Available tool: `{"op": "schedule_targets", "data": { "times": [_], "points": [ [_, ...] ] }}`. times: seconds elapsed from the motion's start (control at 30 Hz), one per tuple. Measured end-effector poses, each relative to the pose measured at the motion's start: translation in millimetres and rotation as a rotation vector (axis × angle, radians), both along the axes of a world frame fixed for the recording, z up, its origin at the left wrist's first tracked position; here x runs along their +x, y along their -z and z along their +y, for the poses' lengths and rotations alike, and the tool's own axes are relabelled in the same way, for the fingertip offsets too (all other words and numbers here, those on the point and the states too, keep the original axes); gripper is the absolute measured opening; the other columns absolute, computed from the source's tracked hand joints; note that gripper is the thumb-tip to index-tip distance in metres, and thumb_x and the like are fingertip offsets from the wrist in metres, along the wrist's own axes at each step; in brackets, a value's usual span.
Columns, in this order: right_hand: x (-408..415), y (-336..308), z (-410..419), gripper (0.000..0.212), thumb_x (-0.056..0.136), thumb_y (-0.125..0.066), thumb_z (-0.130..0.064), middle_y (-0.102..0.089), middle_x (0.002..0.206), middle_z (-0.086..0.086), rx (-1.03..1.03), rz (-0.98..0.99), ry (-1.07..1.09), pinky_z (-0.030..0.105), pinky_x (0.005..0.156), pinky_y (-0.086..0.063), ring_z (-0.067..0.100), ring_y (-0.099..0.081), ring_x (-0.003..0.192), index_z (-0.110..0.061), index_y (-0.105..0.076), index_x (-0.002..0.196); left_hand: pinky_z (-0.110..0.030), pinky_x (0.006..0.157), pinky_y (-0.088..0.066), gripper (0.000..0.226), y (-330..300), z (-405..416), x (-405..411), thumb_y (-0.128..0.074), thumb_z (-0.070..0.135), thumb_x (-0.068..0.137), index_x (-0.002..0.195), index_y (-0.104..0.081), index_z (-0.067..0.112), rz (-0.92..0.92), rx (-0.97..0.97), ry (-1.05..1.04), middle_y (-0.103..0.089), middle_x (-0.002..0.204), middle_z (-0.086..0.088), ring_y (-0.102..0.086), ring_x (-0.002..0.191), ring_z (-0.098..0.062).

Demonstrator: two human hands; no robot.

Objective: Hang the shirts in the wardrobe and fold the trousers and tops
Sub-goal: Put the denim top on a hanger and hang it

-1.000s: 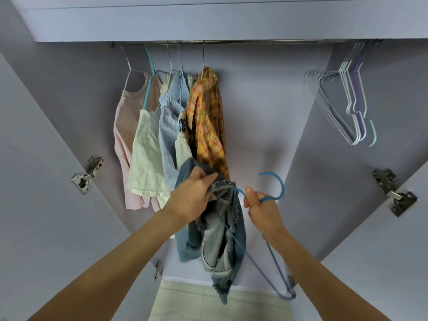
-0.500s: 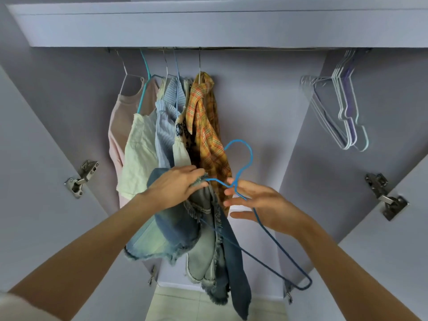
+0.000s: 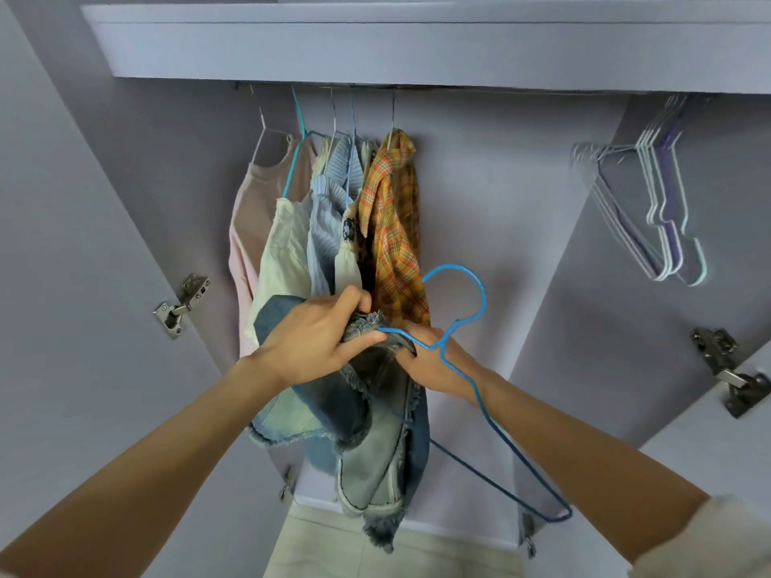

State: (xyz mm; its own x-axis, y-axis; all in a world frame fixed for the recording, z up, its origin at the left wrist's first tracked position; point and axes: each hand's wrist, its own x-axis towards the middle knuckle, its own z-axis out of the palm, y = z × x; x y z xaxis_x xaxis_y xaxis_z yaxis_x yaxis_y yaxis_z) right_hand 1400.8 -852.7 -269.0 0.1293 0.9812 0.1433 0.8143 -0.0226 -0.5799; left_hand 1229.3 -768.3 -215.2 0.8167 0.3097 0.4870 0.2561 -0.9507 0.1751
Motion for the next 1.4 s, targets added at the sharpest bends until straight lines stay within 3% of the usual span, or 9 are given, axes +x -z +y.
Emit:
{"op": "schedule_targets", "data": {
  "times": [0.23, 0.47, 0.6, 0.77, 0.93, 1.07, 1.13, 1.27, 1.4],
  "points": [
    [24, 0, 4, 0.007, 0.089, -0.043, -0.007, -0.053, 0.08, 0.011, -0.232, -0.195, -0.028, 0.037, 0.06, -0.039, 0.033, -0.053, 0.074, -0.007, -0.049, 0.092, -0.019, 0.04, -0.036, 0.069, -1, 2, -21, -0.02, 0.061, 0.092, 0.09, -0.065, 0.009, -0.064, 0.204, -0.097, -0.063, 0.057, 0.002, -0.058, 0.045, -0.018],
    [93, 3, 1, 0.033, 0.085, -0.053, -0.004, -0.056, 0.118, 0.015, -0.19, -0.152, 0.295, 0.03, 0.088, -0.042, 0.029, -0.054, 0.106, -0.007, -0.056, 0.117, -0.024, 0.04, -0.04, 0.059, -14, 26, -59, -0.027, 0.055, 0.094, 0.09, -0.072, 0.016, -0.123, 0.308, -0.343, -0.07, 0.07, 0.0, -0.066, 0.058, -0.023],
    [106, -9, 2, 0.026, 0.088, -0.05, -0.003, -0.057, 0.114, 0.018, -0.16, -0.199, 0.366, 0.031, 0.078, -0.04, 0.033, -0.055, 0.1, -0.005, -0.059, 0.113, -0.023, 0.036, -0.034, 0.046, -8, 27, -65, -0.038, 0.048, 0.088, 0.082, -0.071, 0.015, -0.063, 0.327, -0.558, -0.063, 0.058, -0.003, -0.061, 0.048, -0.027],
    [84, -32, -1, 0.028, 0.092, -0.049, -0.007, -0.065, 0.106, 0.02, -0.012, -0.318, 0.427, 0.036, 0.066, -0.04, 0.038, -0.058, 0.093, -0.009, -0.055, 0.12, -0.021, 0.036, -0.034, 0.022, -7, 26, -58, -0.075, 0.029, 0.077, 0.069, -0.067, 0.01, -0.075, 0.276, -0.754, -0.057, 0.051, -0.008, -0.053, 0.035, -0.029],
    [47, -63, -3, 0.024, 0.088, -0.054, -0.006, -0.066, 0.104, 0.014, 0.388, 0.016, 0.551, 0.029, 0.07, -0.042, 0.028, -0.056, 0.079, -0.01, -0.061, 0.11, -0.026, 0.036, -0.035, 0.027, -4, 13, -39, -0.076, 0.031, 0.075, 0.07, -0.061, 0.009, -0.163, 0.177, -0.726, -0.061, 0.055, -0.01, -0.056, 0.04, -0.032],
    [15, -62, -17, 0.03, 0.09, -0.058, -0.023, -0.071, 0.087, 0.008, -0.181, 0.278, 0.006, 0.024, 0.067, -0.05, 0.019, -0.066, 0.072, -0.028, -0.053, 0.119, -0.032, 0.053, -0.029, 0.036, -4, 15, -29, -0.058, 0.048, 0.085, 0.088, -0.057, 0.012, -0.323, -0.076, -0.776, -0.066, 0.068, -0.016, -0.06, 0.066, -0.042],
    [20, -53, -26, 0.015, 0.093, -0.051, -0.029, -0.07, 0.067, 0.002, -0.308, 0.339, -0.056, 0.025, 0.062, -0.051, 0.015, -0.067, 0.059, -0.027, -0.065, 0.097, -0.03, 0.053, -0.029, 0.035, -3, 17, -31, -0.061, 0.047, 0.084, 0.087, -0.058, 0.012, -0.383, -0.067, -0.724, -0.065, 0.062, -0.014, -0.06, 0.063, -0.042],
    [61, -49, -25, 0.02, 0.085, -0.06, -0.011, -0.065, 0.08, -0.001, 0.318, -0.096, 0.368, 0.037, 0.077, -0.048, 0.019, -0.059, 0.075, -0.012, -0.067, 0.104, -0.025, 0.05, -0.034, 0.027, -2, 12, -33, -0.072, 0.038, 0.077, 0.082, -0.064, 0.013, -0.432, -0.006, -0.568, -0.065, 0.058, -0.008, -0.062, 0.055, -0.033],
    [74, -32, -23, 0.043, 0.088, -0.06, -0.02, -0.055, 0.125, 0.008, -0.045, -0.366, 0.103, 0.035, 0.095, -0.037, 0.028, -0.05, 0.116, -0.012, -0.05, 0.129, -0.024, 0.051, -0.035, 0.029, -1, 12, -34, -0.067, 0.043, 0.078, 0.084, -0.065, 0.015, -0.44, -0.066, -0.516, -0.066, 0.061, -0.004, -0.063, 0.057, -0.028]
  ]
}}
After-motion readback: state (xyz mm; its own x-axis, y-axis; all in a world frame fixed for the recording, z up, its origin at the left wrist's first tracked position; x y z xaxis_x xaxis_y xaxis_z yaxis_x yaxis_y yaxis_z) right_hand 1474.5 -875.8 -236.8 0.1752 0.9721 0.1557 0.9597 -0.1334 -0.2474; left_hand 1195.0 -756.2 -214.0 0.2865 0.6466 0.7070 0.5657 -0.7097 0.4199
